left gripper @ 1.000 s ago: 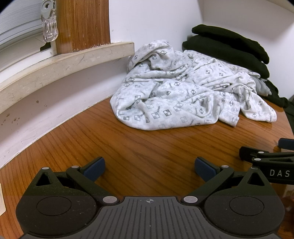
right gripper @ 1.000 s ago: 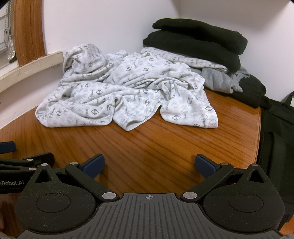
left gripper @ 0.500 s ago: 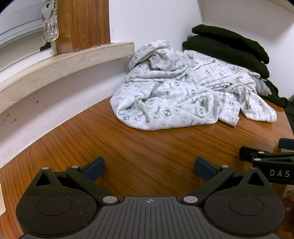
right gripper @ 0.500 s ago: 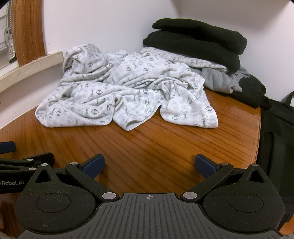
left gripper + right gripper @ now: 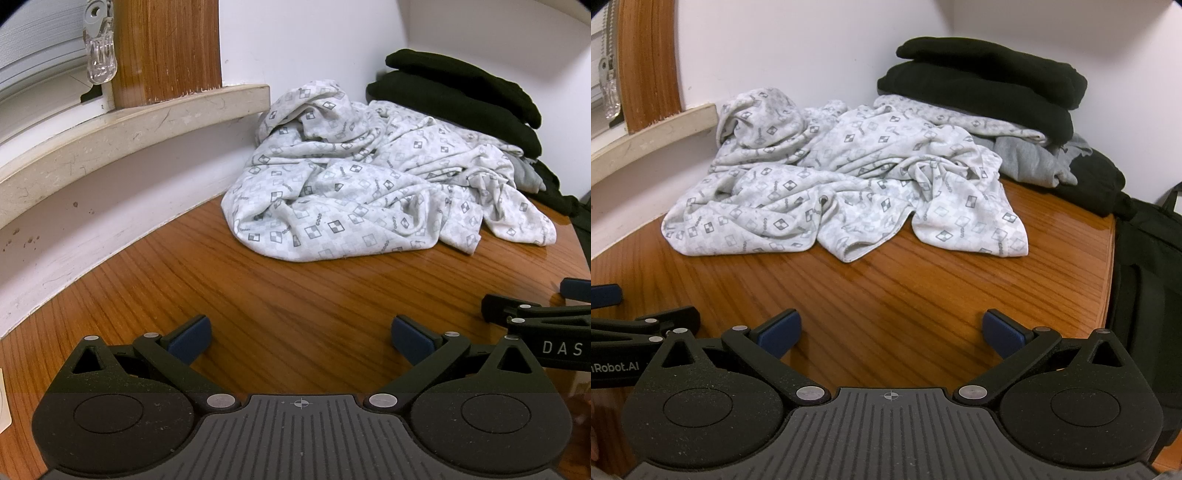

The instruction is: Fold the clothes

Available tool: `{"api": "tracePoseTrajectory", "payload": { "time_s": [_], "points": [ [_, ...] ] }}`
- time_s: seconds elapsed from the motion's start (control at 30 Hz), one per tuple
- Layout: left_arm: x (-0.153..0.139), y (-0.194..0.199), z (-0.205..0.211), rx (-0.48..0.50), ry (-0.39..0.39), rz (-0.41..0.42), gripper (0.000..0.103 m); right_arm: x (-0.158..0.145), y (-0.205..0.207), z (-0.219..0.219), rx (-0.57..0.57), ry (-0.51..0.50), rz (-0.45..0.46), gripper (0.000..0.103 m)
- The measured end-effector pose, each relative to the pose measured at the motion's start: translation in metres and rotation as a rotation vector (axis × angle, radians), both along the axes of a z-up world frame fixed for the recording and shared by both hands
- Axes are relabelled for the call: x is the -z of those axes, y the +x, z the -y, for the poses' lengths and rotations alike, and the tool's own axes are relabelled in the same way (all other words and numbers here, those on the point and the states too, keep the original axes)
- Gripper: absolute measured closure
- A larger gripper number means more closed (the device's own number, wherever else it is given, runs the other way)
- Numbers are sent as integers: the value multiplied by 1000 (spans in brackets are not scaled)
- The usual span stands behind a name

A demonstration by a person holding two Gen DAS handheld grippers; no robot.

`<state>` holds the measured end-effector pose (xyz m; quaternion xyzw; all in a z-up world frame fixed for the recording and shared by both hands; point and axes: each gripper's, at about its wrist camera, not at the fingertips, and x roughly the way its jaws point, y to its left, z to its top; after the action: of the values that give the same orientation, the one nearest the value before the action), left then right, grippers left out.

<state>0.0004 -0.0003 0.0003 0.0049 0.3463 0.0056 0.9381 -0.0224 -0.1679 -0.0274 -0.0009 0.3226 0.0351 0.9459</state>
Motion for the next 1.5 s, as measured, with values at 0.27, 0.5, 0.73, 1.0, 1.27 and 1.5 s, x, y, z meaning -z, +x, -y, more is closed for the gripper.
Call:
{"api": "tracePoseTrajectory", "payload": {
  "time_s": [0.27,0.5,0.73,1.0,1.27,1.5],
  "points": [
    [0,0,0,-1,0,0,0,0,0,0,0,0,0,0],
    [0,0,0,0,0,0,0,1,1,-1,1,-1,1,0],
    [-10,-5,-11,34,-10,56,0,-1,3,7,-142,-2,16,0],
    [-24,-12,-41,25,-103,181,0,-28,47,41,-171,-130,186,0],
    [-27,-12,-64,24,-246,217,0,-32,111,72,-225,-85,182,2],
    [-29,-13,-67,26,-236,235,0,-27,155,63,-276,-59,173,31]
  ]
}}
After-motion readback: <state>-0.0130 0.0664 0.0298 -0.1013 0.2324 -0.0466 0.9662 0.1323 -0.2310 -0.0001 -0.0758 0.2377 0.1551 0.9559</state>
